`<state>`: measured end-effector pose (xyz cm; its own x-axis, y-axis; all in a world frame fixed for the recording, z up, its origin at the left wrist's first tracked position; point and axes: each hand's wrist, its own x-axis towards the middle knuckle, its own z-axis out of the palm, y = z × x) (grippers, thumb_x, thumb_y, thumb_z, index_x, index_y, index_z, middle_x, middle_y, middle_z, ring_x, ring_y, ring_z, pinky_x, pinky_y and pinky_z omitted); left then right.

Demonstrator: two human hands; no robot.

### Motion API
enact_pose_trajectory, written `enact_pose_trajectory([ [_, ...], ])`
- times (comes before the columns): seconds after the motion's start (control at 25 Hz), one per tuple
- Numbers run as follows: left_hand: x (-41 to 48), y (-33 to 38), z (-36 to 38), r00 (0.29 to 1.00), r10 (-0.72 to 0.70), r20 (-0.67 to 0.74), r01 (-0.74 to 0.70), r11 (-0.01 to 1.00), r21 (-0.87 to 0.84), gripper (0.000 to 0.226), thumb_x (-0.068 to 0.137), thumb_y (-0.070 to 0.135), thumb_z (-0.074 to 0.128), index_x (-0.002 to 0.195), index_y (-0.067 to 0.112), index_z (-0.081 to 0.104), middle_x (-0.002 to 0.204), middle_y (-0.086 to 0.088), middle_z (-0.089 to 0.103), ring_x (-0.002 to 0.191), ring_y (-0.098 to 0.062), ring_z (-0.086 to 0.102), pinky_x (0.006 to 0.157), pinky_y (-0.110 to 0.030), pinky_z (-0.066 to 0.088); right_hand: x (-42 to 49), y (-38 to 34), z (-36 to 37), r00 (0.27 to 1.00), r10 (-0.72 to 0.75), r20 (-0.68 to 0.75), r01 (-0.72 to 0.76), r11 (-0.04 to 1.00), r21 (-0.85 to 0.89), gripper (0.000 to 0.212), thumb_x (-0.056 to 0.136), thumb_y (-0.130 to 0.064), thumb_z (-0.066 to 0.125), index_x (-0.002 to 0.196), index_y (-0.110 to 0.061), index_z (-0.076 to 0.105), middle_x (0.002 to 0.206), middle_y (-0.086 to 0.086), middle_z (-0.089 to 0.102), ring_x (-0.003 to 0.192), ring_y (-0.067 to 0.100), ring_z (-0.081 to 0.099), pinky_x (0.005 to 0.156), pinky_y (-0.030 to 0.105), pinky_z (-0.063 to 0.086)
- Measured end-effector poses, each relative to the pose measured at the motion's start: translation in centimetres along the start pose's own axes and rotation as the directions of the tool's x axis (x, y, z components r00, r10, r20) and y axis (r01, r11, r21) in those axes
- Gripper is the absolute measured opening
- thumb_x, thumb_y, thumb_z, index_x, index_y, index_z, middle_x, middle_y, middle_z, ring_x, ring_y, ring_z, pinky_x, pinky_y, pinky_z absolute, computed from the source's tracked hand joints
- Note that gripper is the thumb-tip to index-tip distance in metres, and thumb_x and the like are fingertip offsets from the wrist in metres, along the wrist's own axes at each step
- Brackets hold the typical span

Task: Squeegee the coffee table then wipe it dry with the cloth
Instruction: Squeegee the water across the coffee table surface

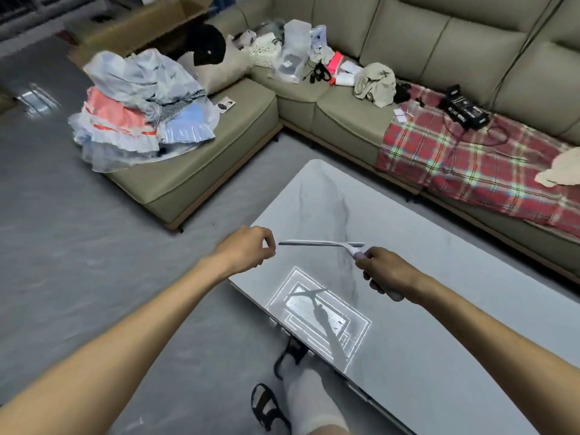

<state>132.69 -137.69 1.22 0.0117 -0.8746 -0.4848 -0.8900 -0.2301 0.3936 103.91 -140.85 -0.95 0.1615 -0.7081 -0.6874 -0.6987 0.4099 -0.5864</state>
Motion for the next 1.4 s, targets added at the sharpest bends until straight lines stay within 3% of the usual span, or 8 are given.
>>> enact_pose_trajectory([
  [0.28,15.9,-5.4,-1.3,0.992,-0.12,0.04,0.121,0.992,-0.023,0.021,0.087,0.034,0.054,0.07,0.022,0.055,0.078,0.002,0.066,0.078,-0.023,0.061,0.063,-0.031,0.044,16.3,-3.9,1.0,0.994,0.104,-0.039,-0.099,0.989,0.108,0.041,0.092,-0.043,0.041,0.1,-0.004,0.05,0.071,0.007,0.049,0.05,0.021,0.039,0.041,0.018,0.028],
  [0.36,21.6,-6.7,-0.9,0.99,-0.1,0.096,0.104,0.994,-0.038,0.01,0.089,0.029,0.055,0.092,0.024,0.063,0.102,-0.001,0.068,0.095,-0.025,0.062,0.078,-0.033,0.049,20.5,-4.6,0.6,0.987,0.137,-0.085,-0.124,0.983,0.136,0.035,0.095,-0.037,0.042,0.104,-0.005,0.052,0.072,0.008,0.054,0.051,0.021,0.043,0.042,0.021,0.032],
  [0.48,30.1,-8.4,2.7,0.976,-0.109,0.191,0.112,0.994,-0.009,0.046,0.091,0.03,0.057,0.135,0.018,0.048,0.137,-0.005,0.054,0.121,-0.025,0.053,0.098,-0.033,0.045,26.1,-4.4,0.9,0.975,0.071,-0.209,-0.057,0.995,0.076,0.032,0.1,-0.036,0.038,0.102,-0.007,0.051,0.073,0.015,0.059,0.052,0.026,0.048,0.044,0.031,0.042],
  [0.64,43.0,-11.0,12.2,0.968,-0.053,0.246,0.011,0.986,0.168,0.07,0.094,0.038,0.052,0.15,0.009,0.022,0.159,-0.013,0.02,0.147,-0.026,0.019,0.117,-0.037,0.022,36.0,-1.2,4.4,0.958,0.009,-0.285,-0.045,0.992,-0.119,0.025,0.102,-0.03,0.032,0.095,-0.009,0.044,0.073,0.018,0.057,0.064,0.035,0.046,0.066,0.05,0.049],
  [0.88,53.0,-13.5,19.4,0.962,0.035,0.272,-0.116,0.95,0.288,0.096,0.093,0.058,0.043,0.152,0.004,-0.01,0.159,-0.025,-0.015,0.149,-0.035,-0.014,0.121,-0.042,-0.002,51.2,-3.6,0.6,0.871,-0.179,-0.458,0.058,0.962,-0.265,0.017,0.1,-0.026,0.037,0.105,-0.013,0.047,0.084,0.008,0.053,0.078,0.041,0.052,0.072,0.05,0.05],
  [1.08,54.1,-13.4,21.0,0.931,0.008,0.365,-0.144,0.926,0.348,0.096,0.091,0.047,0.05,0.151,0.001,-0.01,0.154,-0.035,-0.016,0.146,-0.047,-0.014,0.12,-0.047,0.006,62.0,-6.9,-1.2,0.858,-0.175,-0.483,0.011,0.946,-0.324,0.015,0.096,-0.023,0.04,0.1,-0.012,0.049,0.085,0.01,0.05,0.074,0.028,0.045,0.033,0.019,0.036],
  [1.16,54.7,-13.0,20.4,0.915,0.003,0.403,-0.173,0.905,0.388,0.095,0.09,0.042,0.051,0.151,-0.001,-0.008,0.153,-0.039,-0.014,0.144,-0.051,-0.011,0.119,-0.048,0.008,62.9,-7.1,-0.8,0.867,-0.164,-0.472,-0.01,0.939,-0.344,0.007,0.095,-0.02,0.04,0.094,-0.015,0.044,0.086,0.011,0.048,0.073,0.027,0.043,0.037,0.009,0.039],
  [1.4,55.1,-12.3,19.3,0.882,-0.027,0.47,-0.186,0.897,0.4,0.093,0.089,0.034,0.051,0.151,-0.002,-0.008,0.152,-0.041,-0.012,0.143,-0.054,-0.007,0.119,-0.049,0.012,54.7,-2.1,1.6,0.91,-0.192,-0.367,0.021,0.907,-0.42,0.036,0.098,-0.021,0.042,0.133,-0.012,0.049,0.099,0.023,0.067,0.088,0.047,0.059,0.075,0.043,0.048],
])
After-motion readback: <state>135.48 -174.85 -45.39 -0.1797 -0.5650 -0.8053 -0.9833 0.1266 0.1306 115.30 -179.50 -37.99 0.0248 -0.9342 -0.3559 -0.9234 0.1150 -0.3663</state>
